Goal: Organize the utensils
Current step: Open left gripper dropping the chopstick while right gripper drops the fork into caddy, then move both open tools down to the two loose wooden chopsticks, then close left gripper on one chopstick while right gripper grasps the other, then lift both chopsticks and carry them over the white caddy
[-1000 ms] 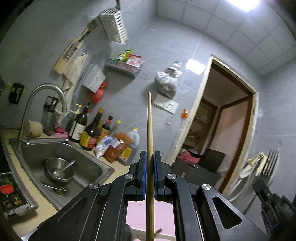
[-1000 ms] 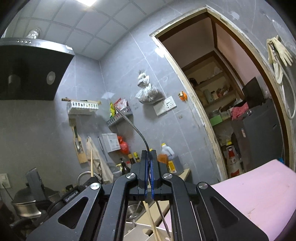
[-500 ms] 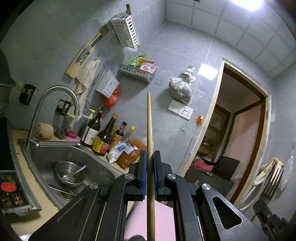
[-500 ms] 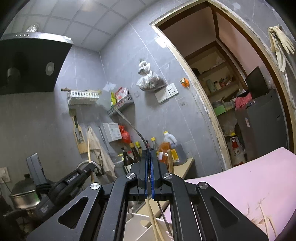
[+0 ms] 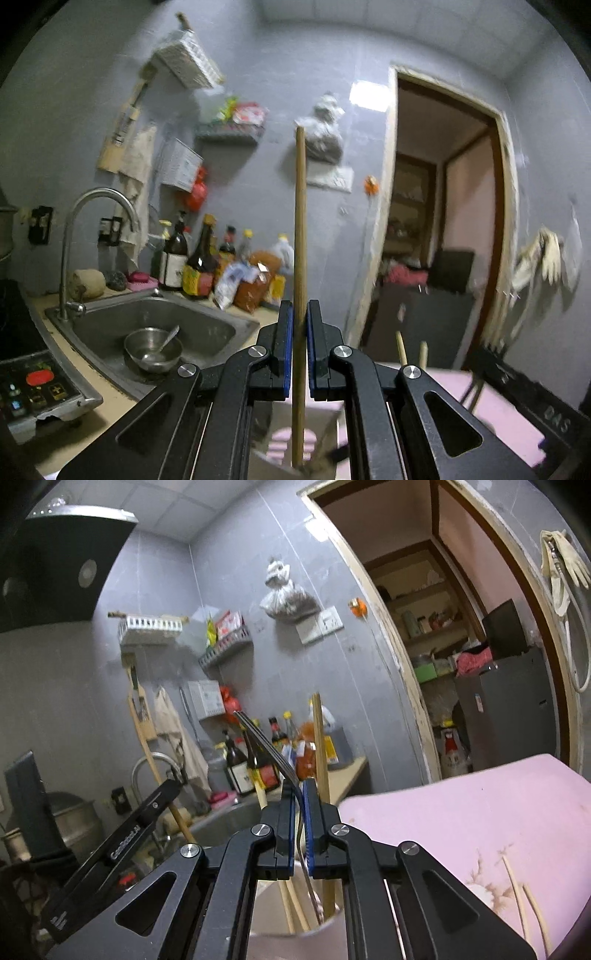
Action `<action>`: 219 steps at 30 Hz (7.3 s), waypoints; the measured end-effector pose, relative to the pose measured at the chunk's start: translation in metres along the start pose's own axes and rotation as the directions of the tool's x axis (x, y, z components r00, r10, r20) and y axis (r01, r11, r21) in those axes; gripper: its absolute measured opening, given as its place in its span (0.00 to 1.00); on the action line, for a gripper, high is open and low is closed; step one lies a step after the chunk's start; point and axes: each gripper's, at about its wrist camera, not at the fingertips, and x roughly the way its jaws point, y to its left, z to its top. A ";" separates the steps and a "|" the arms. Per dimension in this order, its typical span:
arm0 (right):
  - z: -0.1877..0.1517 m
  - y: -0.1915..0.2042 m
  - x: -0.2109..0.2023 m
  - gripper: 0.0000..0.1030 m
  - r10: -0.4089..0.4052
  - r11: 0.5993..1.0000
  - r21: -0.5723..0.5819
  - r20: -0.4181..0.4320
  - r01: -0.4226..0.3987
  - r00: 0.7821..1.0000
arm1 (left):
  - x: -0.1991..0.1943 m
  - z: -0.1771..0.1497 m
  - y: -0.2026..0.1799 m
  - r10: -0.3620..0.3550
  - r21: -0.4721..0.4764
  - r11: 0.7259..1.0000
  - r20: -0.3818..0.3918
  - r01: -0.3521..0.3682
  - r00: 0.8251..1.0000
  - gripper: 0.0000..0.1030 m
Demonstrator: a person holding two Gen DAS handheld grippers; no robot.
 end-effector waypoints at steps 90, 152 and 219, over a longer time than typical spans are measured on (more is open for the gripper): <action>-0.035 -0.149 -0.097 0.49 -0.217 0.968 -0.239 -0.641 0.077 0.736 | 0.017 -0.122 -0.189 -0.129 0.015 0.978 -0.741 0.208 0.659 0.85; 0.012 -0.217 -0.037 0.03 -0.194 0.981 -0.141 -0.722 0.134 0.664 | 0.112 -0.121 -0.244 -0.257 -0.136 0.947 -0.863 0.290 0.435 0.02; 0.056 0.021 -0.022 0.03 0.222 0.975 -0.074 0.236 -0.210 0.946 | -0.033 0.074 0.044 -0.020 -0.242 0.969 0.143 0.055 0.989 0.02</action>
